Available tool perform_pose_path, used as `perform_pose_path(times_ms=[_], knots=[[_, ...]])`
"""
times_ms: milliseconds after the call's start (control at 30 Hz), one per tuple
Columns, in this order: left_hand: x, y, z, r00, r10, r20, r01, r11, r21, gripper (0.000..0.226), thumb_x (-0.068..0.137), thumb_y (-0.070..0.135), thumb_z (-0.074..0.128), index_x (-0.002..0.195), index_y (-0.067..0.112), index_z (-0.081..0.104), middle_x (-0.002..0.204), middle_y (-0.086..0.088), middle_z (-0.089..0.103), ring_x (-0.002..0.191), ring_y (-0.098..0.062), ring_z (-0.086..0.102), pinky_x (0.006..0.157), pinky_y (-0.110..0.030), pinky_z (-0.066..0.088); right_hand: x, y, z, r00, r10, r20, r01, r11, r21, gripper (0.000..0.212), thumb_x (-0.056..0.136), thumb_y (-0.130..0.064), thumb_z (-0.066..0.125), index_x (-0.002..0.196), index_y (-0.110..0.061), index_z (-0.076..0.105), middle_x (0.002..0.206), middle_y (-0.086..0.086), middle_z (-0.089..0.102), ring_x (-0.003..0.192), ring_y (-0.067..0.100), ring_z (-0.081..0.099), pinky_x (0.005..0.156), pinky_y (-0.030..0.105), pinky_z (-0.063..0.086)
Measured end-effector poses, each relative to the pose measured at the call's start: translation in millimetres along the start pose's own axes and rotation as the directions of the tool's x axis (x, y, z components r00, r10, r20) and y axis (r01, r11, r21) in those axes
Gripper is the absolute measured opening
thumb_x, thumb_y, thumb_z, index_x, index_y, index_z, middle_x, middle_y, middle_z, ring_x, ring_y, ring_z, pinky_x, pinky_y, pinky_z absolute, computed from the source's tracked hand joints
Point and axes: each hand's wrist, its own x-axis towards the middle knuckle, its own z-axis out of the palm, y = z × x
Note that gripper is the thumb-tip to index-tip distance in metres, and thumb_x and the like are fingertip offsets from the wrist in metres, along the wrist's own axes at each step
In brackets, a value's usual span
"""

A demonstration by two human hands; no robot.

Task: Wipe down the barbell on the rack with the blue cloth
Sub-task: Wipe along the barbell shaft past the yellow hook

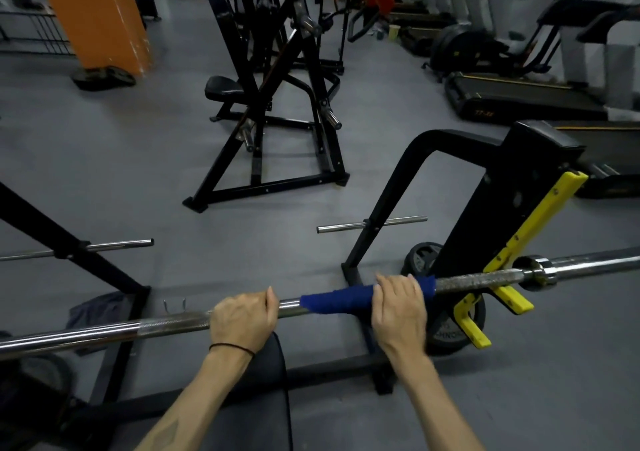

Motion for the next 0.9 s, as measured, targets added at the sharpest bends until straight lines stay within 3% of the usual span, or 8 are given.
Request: perform_pose_path(times_ms=[100,267,433,533,667,767,833,900], knots=[[0.8,3.1,-2.7,1.0,-0.002,0.02,0.003,1.0,-0.005,0.058,0.091,0.035,0.039,0.042,0.01,0.057,0.04,-0.011,0.052,0.031,-0.03,0.048,0.041,-0.025,0.033,-10.5,-78.0,17.7,0.999,0.027,-0.026,-0.024,0.994,0.108,0.032,0.1,-0.02,0.04,0.086,-0.016,0.068,0.085,0.003,0.065,0.086,0.026,0.061,0.119,0.047,0.028],[0.1,-2.9,-7.0,0.996,0.066,0.065,-0.067,0.998,0.017,0.06,0.094,0.037,0.037,0.043,0.012,0.058,0.041,-0.01,0.055,0.031,-0.029,0.05,0.039,-0.027,0.038,-24.7,-93.9,4.7,0.945,-0.32,0.069,0.302,0.934,0.192,0.036,0.105,-0.035,0.041,0.122,-0.015,0.066,0.106,0.0,0.067,0.098,0.02,0.059,0.104,0.037,0.04],[2.6,1.0,-9.5,0.994,0.041,0.103,-0.042,0.999,0.012,0.057,0.091,0.036,0.038,0.042,0.011,0.056,0.039,-0.011,0.051,0.029,-0.03,0.048,0.039,-0.026,0.036,6.1,25.2,-20.5,0.997,-0.038,0.063,0.038,0.999,-0.012,0.036,0.103,-0.037,0.039,0.099,-0.016,0.068,0.094,0.002,0.064,0.091,0.025,0.058,0.104,0.042,0.039],[3.2,4.6,-10.4,0.99,0.0,0.143,-0.002,1.0,0.011,0.057,0.089,0.035,0.039,0.04,0.009,0.056,0.037,-0.013,0.049,0.028,-0.031,0.047,0.038,-0.028,0.039,-2.9,-26.5,-2.2,0.986,0.164,0.009,-0.164,0.986,0.011,0.034,0.103,-0.03,0.036,0.085,-0.019,0.062,0.087,0.001,0.059,0.089,0.024,0.053,0.107,0.049,0.037],[8.3,3.6,-11.6,0.975,0.039,0.217,-0.046,0.999,0.027,0.059,0.089,0.035,0.038,0.039,0.01,0.057,0.036,-0.012,0.049,0.027,-0.03,0.048,0.036,-0.027,0.04,-38.4,-128.3,16.0,0.987,-0.142,0.07,0.117,0.953,0.279,0.034,0.107,-0.036,0.033,0.105,-0.021,0.064,0.1,-0.003,0.063,0.096,0.018,0.054,0.106,0.042,0.037],[9.8,-2.5,-9.6,0.963,0.099,0.25,-0.11,0.993,0.034,0.063,0.092,0.037,0.037,0.037,0.009,0.054,0.034,-0.008,0.047,0.025,-0.028,0.047,0.035,-0.025,0.039,-24.7,-74.2,6.3,0.946,-0.316,0.073,0.296,0.933,0.205,0.03,0.106,-0.04,0.04,0.111,-0.021,0.063,0.103,-0.003,0.061,0.097,0.019,0.055,0.101,0.038,0.04],[12.5,-1.7,-11.2,0.954,0.12,0.274,-0.146,0.986,0.076,0.058,0.095,0.034,0.04,0.045,0.009,0.06,0.041,-0.008,0.054,0.032,-0.029,0.053,0.037,-0.028,0.043,-9.6,-3.6,-5.9,0.97,-0.237,0.058,0.234,0.971,0.052,0.03,0.104,-0.037,0.041,0.108,-0.019,0.065,0.106,0.0,0.06,0.1,0.023,0.057,0.109,0.041,0.036],[20.2,0.7,-17.1,0.935,0.116,0.336,-0.189,0.963,0.193,0.045,0.104,0.029,0.036,0.087,0.013,0.073,0.078,-0.01,0.073,0.069,-0.033,0.071,0.057,-0.032,0.047,7.1,50.5,-21.9,0.992,-0.107,0.061,0.112,0.99,-0.081,0.034,0.104,-0.033,0.038,0.106,-0.017,0.068,0.108,0.004,0.062,0.106,0.027,0.059,0.121,0.045,0.022]])
